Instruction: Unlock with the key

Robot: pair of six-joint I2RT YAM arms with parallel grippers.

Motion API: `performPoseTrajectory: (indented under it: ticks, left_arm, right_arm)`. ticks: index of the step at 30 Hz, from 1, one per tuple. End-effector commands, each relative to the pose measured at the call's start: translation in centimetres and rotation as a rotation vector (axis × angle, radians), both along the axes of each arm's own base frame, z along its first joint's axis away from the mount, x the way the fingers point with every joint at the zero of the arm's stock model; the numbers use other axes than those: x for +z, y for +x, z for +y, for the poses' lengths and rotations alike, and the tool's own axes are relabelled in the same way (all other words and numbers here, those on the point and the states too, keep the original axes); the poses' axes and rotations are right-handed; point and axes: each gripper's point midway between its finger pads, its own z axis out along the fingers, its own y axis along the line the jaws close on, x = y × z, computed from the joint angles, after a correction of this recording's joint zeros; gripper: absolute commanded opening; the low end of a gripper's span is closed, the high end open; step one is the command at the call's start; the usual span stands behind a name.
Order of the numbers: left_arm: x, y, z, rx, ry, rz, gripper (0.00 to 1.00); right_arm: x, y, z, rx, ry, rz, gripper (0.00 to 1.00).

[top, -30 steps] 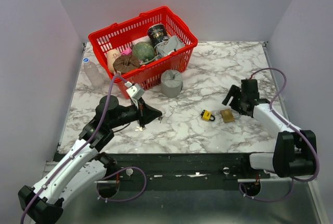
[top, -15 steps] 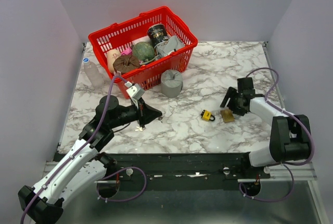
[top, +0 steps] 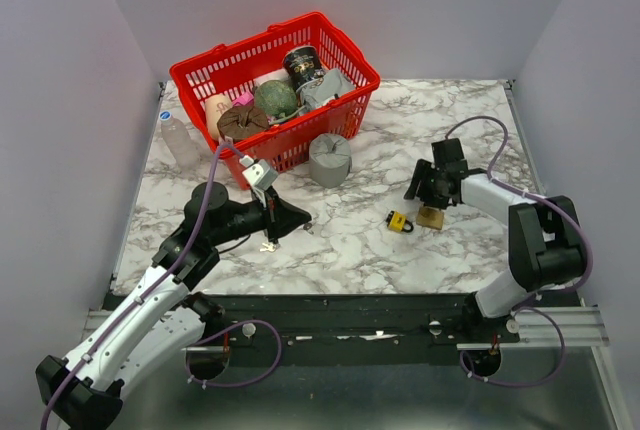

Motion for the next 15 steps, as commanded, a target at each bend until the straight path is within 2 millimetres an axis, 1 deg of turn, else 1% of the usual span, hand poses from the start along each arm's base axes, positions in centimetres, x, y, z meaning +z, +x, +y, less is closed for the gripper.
performPoseTrajectory:
  ticks: [1, 3, 6, 7, 12, 13, 15]
  left_arm:
    - [0.0, 0.1, 0.1, -0.007, 0.005, -0.007, 0.0]
    - [0.0, 0.0, 0.1, -0.007, 0.005, -0.007, 0.0]
    - [-0.1, 0.0, 0.0, -0.01, 0.006, -0.003, 0.0]
    - [0.0, 0.0, 0.0, -0.01, 0.003, -0.007, 0.0]
    - [0.1, 0.0, 0.0, -0.011, 0.002, -0.008, 0.0]
    - [0.1, 0.0, 0.0, -0.01, 0.001, -0.011, 0.0]
    - [0.1, 0.0, 0.0, -0.01, 0.001, -0.011, 0.0]
  right_arm:
    - [-0.1, 1.2, 1.6, 0.026, -0.021, -0.014, 0.66]
    - [-0.3, 1.4, 1.1, 0.022, -0.07, -0.012, 0.64]
    - [-0.7, 1.1, 0.6, 0.027, -0.129, 0.002, 0.57]
    - [-0.6, 1.0, 0.5, 0.03, -0.139, 0.006, 0.51]
    - [-0.8, 0.9, 0.0, 0.043, -0.182, 0.016, 0.33]
    - [-0.8, 0.9, 0.0, 0.046, -0.186, 0.015, 0.26]
    - [-0.9, 1.2, -0.1, 0.054, -0.197, 0.015, 0.19]
